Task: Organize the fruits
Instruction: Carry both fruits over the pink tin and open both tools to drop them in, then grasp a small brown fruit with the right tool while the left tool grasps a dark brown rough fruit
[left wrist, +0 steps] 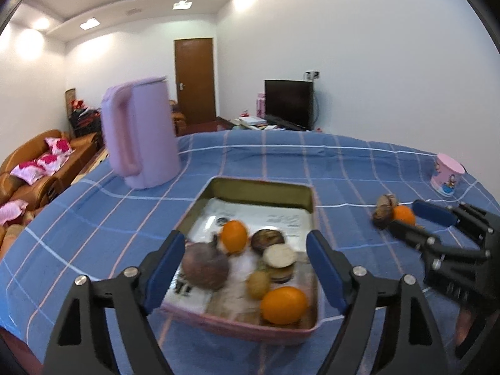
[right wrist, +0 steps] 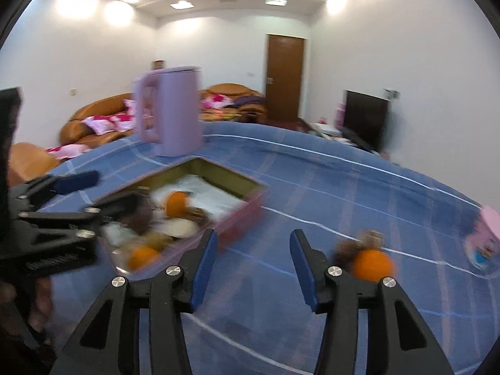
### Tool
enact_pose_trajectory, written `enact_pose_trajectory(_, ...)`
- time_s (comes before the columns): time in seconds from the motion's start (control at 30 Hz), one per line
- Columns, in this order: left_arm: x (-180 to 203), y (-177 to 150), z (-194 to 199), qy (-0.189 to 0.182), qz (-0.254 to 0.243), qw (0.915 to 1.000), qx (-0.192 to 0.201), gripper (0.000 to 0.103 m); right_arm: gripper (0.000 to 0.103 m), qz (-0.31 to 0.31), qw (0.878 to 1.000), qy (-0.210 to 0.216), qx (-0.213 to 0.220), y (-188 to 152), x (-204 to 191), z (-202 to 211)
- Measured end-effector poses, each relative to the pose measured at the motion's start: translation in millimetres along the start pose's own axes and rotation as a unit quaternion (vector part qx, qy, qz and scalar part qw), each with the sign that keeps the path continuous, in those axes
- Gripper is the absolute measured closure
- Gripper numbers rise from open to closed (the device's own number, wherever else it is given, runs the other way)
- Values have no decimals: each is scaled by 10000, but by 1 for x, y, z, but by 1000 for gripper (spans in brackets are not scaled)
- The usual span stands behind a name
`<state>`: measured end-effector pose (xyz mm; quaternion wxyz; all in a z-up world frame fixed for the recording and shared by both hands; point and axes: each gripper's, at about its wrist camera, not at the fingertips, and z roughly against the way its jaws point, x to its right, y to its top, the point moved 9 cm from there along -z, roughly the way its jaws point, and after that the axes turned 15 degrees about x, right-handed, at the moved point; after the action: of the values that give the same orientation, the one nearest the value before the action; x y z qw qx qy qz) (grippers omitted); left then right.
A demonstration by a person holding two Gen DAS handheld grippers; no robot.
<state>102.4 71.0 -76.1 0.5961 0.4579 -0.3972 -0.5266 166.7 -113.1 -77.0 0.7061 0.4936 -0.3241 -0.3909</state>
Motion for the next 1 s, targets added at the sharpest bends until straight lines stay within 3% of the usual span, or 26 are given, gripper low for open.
enact_pose_trajectory(0.23, 46, 10, -8, -378, -149, 9992, -67, 20, 52, -253, 9949, -796, -563, -28, 81, 4)
enact_pose_trajectory(0.4, 77, 11, -16, -530, -395, 9977, -115, 20, 53, -405, 9926, -706, -903, -43, 92, -6)
enact_pose_trajectory(0.73, 102, 3, -31, -657, -564, 9958, -290, 20, 53, -524, 9870, -654, -1371, -64, 95, -23)
enact_pose_trajectory(1.0, 112, -1, -37, -717, -599, 9949, -373, 20, 70, -522, 9848, -584, -1549, -70, 96, -29)
